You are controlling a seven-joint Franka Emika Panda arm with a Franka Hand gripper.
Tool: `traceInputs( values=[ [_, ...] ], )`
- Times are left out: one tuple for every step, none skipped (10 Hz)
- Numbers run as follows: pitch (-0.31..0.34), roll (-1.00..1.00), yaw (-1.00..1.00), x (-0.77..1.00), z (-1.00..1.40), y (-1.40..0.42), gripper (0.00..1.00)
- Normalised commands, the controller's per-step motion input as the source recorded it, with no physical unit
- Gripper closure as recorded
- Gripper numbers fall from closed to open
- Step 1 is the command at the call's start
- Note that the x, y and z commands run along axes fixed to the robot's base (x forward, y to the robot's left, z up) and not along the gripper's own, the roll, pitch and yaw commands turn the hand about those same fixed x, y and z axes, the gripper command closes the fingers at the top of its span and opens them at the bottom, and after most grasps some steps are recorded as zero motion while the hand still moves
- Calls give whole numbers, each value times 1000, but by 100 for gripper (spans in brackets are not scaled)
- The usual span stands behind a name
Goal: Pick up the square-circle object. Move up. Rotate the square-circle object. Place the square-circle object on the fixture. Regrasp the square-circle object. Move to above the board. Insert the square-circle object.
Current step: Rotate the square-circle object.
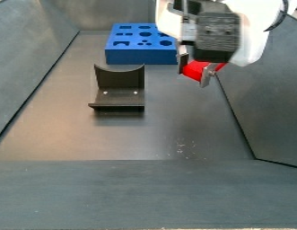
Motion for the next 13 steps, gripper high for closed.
traceInputs(
  values=[
    [-4, -6, -1000, 13, -32, 25, 100],
    [-4, -6, -1000, 13, -32, 25, 100],
    [-4, -6, -1000, 13, -32, 25, 100],
    [-4, -6, -1000, 13, -32, 25, 100],
    [-5, -7, -1000, 13, -32, 25, 100],
    [-5, -7, -1000, 13, -32, 25, 100],
    [-5, -7, -1000, 13, -32, 25, 100],
    [-5, -7, -1000, 12, -32, 24, 100],
    [-5, -8, -1000, 12, -32, 24, 100],
    [-5, -8, -1000, 12, -32, 24, 100],
    [-6, -8, -1000, 12, -32, 24, 100],
    [-6, -9, -1000, 11, -33, 24, 100],
    [-6, -9, -1000, 11, -33, 24, 100]
  ],
)
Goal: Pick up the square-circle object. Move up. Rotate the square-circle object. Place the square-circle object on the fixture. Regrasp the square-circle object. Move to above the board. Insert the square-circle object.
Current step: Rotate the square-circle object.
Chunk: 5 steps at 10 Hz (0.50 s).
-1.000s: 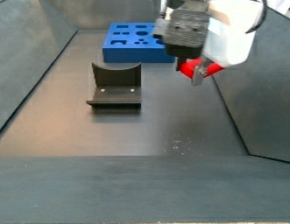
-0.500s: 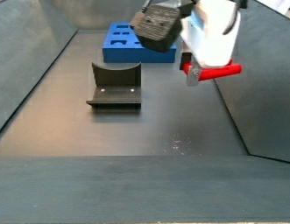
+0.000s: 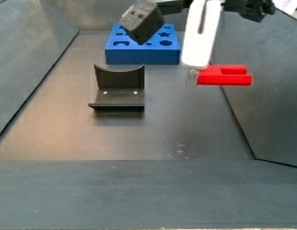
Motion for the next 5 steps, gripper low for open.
traceInputs(
  values=[
    [-7, -10, -1000, 11, -33, 24, 100],
    [-7, -10, -1000, 11, -33, 24, 100],
    [-7, -11, -1000, 11, -33, 24, 100],
    [-8, -12, -1000, 10, -33, 24, 100],
    [-8, -13, -1000, 10, -33, 24, 100]
  ],
)
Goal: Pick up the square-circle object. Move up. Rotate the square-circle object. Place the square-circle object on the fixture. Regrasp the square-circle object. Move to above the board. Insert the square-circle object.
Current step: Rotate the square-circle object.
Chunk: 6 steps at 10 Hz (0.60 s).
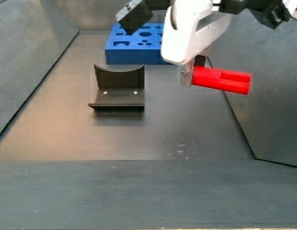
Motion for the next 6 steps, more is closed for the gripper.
traceInputs(
  values=[
    [-8, -13, -1000, 10, -33, 24, 100],
    [-9, -15, -1000, 10, -33, 24, 100],
    [-10, -15, -1000, 9, -33, 24, 100],
    [-11, -17, -1000, 9, -33, 24, 100],
    [-11, -19, -1000, 9, -34, 24, 100],
    [-13, -21, -1000, 9, -34, 24, 100]
  ],
)
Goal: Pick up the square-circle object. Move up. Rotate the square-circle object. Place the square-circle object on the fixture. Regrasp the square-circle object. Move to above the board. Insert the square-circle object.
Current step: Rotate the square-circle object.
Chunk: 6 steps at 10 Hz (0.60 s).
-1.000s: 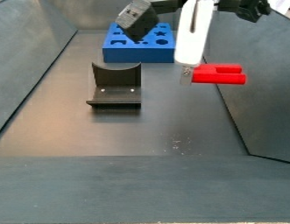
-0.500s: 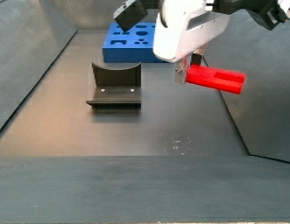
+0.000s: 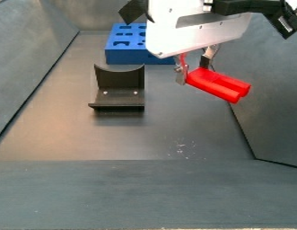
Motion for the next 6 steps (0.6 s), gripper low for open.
traceInputs(
  values=[
    [-14, -23, -1000, 9, -34, 24, 100],
    [-16, -27, -1000, 9, -34, 24, 100],
    [-18, -30, -1000, 8, -34, 24, 100],
    [-22, -38, -1000, 8, -34, 24, 100],
    [-26, -46, -1000, 8, -34, 24, 100],
    [-29, -51, -776, 8, -34, 24, 100]
  ],
)
